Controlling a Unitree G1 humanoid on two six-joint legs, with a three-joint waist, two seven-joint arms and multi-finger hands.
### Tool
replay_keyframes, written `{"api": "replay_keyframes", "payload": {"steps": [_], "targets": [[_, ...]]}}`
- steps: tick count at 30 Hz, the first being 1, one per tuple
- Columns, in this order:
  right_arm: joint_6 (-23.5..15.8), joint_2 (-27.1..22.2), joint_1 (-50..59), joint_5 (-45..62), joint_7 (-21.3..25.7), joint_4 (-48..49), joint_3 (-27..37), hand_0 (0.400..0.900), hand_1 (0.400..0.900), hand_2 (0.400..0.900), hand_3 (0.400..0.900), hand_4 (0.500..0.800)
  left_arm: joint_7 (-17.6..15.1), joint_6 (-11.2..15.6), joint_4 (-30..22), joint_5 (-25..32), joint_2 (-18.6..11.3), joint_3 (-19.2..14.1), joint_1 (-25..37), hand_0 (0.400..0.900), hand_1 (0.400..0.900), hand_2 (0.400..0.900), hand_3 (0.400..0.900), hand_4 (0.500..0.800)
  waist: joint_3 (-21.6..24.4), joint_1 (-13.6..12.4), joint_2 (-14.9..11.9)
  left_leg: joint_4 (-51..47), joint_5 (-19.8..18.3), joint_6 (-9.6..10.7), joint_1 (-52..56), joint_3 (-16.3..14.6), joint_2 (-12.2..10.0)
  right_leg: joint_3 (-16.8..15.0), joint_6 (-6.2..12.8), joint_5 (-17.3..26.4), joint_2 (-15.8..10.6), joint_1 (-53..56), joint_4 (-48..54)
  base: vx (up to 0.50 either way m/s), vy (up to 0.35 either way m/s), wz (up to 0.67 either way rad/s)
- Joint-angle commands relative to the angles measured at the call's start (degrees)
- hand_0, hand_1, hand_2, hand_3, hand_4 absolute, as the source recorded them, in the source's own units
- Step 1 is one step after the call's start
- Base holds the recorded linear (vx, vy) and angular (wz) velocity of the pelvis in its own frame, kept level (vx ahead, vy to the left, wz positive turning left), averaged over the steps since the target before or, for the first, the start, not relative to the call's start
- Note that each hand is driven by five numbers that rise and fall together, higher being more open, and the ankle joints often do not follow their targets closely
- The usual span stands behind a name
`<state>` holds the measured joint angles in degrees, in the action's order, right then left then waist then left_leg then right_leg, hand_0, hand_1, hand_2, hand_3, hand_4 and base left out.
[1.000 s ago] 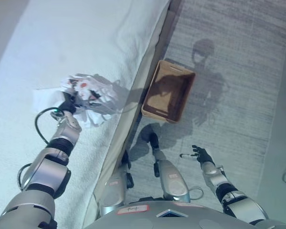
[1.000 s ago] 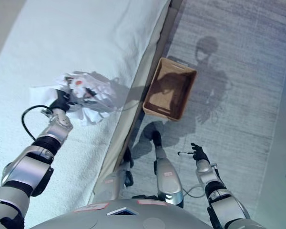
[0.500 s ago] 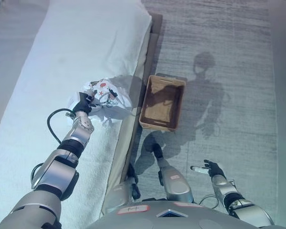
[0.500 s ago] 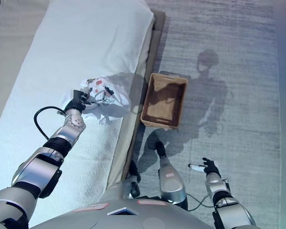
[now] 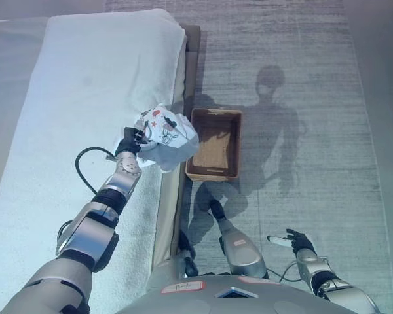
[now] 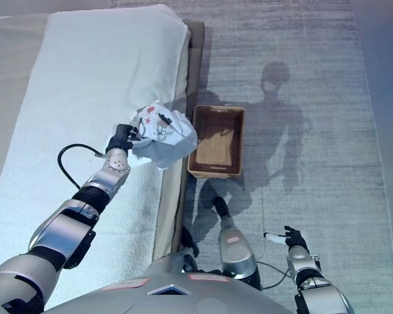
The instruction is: Put the clothes on the bed into the basket.
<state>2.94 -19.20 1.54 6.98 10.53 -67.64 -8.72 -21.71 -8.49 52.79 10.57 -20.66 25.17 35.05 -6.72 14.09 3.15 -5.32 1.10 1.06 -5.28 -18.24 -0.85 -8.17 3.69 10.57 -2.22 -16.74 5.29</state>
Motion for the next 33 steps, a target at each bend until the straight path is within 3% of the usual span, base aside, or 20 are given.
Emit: {"api": "replay_keyframes", "payload": {"steps": [1,14,15,19,20,21,25,30,33], "targets": [[-1.1,-5.8,-1.0,2.8,0.9,-2.4,1.4,0.9,0.9,0.9,0.9,0.8,-1.5,6.8,0.8,1.7,-0.9,-3.7,11.1,0.4,0.4,0.4,0.4,0.5,1.1,1.7,3.0,0.3,-1.7,1.9,-0.6,4.2,-2.3,1.2,2.0,-6.6,0.4,4.7,-0.3,0.05,-0.039,-0.17],[-1.7,-6.7,-0.7,4.4,0.7,-3.1,1.5,0.9,0.9,0.9,0.9,0.8,1.7,9.9,1.4,11.0,0.4,-4.9,16.6,0.4,0.4,0.4,0.4,0.5,0.2,4.5,2.8,0.3,-2.3,2.7,0.1,0.8,-3.6,-2.2,1.89,-6.2,2.0,3.3,-0.3,0.05,-0.043,-0.18],[-1.8,-6.9,-0.7,4.6,0.8,-3.3,1.6,0.9,0.9,0.9,0.9,0.8,1.8,9.9,2.4,11.0,0.5,-4.7,17.5,0.4,0.4,0.4,0.4,0.5,0.2,4.8,3.2,0.3,-3.6,2.8,0.8,1.2,-3.7,-2.1,2.21,-7.4,2.1,4.0,-0.3,0.12,-0.011,-0.05],[-2.2,-7.1,-0.1,5.3,0.8,-3.1,1.1,0.9,0.9,0.9,0.9,0.8,1.6,9.6,4.1,10.1,-1.4,-3.7,20.6,0.4,0.4,0.4,0.4,0.5,-0.3,5.6,3.1,0.3,-3.4,3.1,0.4,0.6,-4.0,-2.5,2.25,-7.0,2.5,3.1,-0.3,0.03,-0.04,-0.12],[-2.3,-7.0,0.1,5.5,0.6,-3.1,0.9,0.9,0.9,0.9,0.9,0.8,1.6,9.5,4.5,10.1,-1.5,-3.5,21.2,0.602,0.602,0.602,0.602,0.621,-0.4,5.6,3.0,0.3,-3.3,3.2,0.2,0.5,-4.1,-2.5,2.24,-6.9,2.5,2.9,-0.3,0.0,-0.053,-0.12],[-2.3,-7.0,0.0,5.6,0.6,-3.1,0.7,0.9,0.9,0.9,0.9,0.8,1.8,9.3,5.2,10.0,-1.6,-3.3,21.7,0.9,0.9,0.9,0.9,0.8,-0.4,5.6,3.0,0.3,-3.3,3.2,0.2,0.4,-4.1,-2.7,2.23,-6.9,2.7,2.9,-0.3,0.01,-0.058,-0.11],[-2.2,-7.0,-0.2,5.9,0.3,-3.5,0.4,0.9,0.9,0.9,0.9,0.8,2.7,8.5,6.5,8.1,-2.1,-2.1,22.6,0.9,0.9,0.9,0.9,0.8,-0.5,5.7,3.1,0.3,-3.3,3.3,0.7,0.0,-4.4,-3.0,2.08,-7.0,3.0,3.2,-0.3,0.02,-0.049,-0.06],[-1.9,-7.2,-0.6,5.5,-0.3,-4.3,0.3,0.9,0.9,0.9,0.9,0.8,6.0,8.8,6.3,10.5,-0.8,-2.0,22.0,0.9,0.9,0.9,0.9,0.8,-0.6,5.6,3.6,0.3,-3.1,3.6,1.2,0.2,-4.5,-2.7,1.81,-7.2,3.1,3.7,-0.3,0.0,-0.026,0.03],[-2.0,-7.2,-1.0,5.5,-0.6,-4.6,0.4,0.9,0.9,0.9,0.9,0.8,6.0,8.6,6.9,9.7,-0.3,-1.8,21.9,0.9,0.9,0.9,0.9,0.8,-0.5,5.4,3.9,0.3,-2.9,3.6,1.2,0.8,-4.5,-2.1,1.58,-7.3,3.0,4.0,-0.3,-0.02,-0.036,0.13]]}}
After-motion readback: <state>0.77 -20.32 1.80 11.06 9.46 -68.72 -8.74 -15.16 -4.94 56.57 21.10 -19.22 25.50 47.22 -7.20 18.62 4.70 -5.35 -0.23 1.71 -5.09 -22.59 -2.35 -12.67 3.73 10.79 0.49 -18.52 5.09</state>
